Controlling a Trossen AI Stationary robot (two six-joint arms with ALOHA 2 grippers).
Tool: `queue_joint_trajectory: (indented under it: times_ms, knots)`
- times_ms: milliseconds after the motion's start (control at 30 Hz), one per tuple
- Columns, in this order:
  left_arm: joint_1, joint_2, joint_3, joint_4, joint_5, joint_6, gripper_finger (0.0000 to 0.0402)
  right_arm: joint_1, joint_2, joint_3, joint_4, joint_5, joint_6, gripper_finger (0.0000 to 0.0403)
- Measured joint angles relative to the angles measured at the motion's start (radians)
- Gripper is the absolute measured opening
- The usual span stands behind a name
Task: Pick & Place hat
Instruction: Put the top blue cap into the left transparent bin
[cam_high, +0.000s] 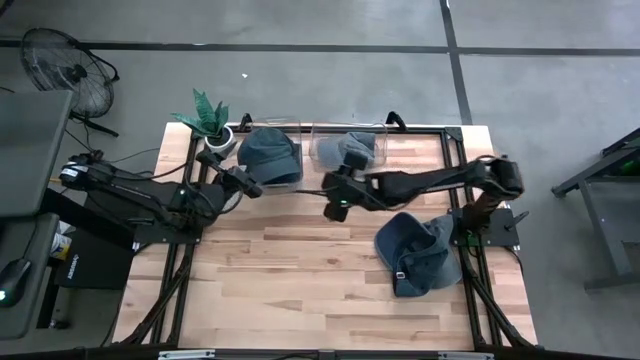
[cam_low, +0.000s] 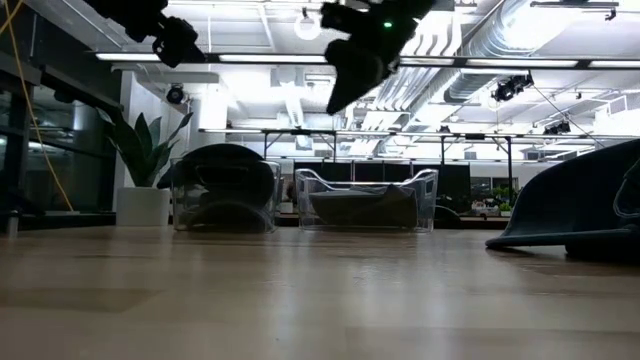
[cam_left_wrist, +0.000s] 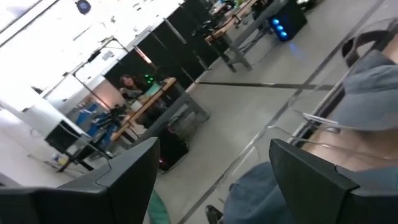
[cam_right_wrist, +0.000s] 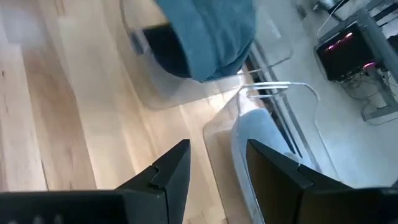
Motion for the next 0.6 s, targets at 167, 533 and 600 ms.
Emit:
queue_joint_trajectory:
  times_ms: [167,533,600]
  knots:
    - [0.045,-0.061,0.000,-0.198,0.072,-0.198,0.0298,0.028,-0.167,-0.219,0.155,0.028,0.065,0.0146]
    - [0.365,-0.173,0.000,-0.584,0.427,-0.681,0.0298,0.085,-0.419,-0.544,0.409,0.030,0.145,0.0146]
    - [0.429,-0.174,0.000,-0.604,0.503,-0.730,0.0298,0.090,-0.426,-0.576,0.452,0.031,0.148,0.0146]
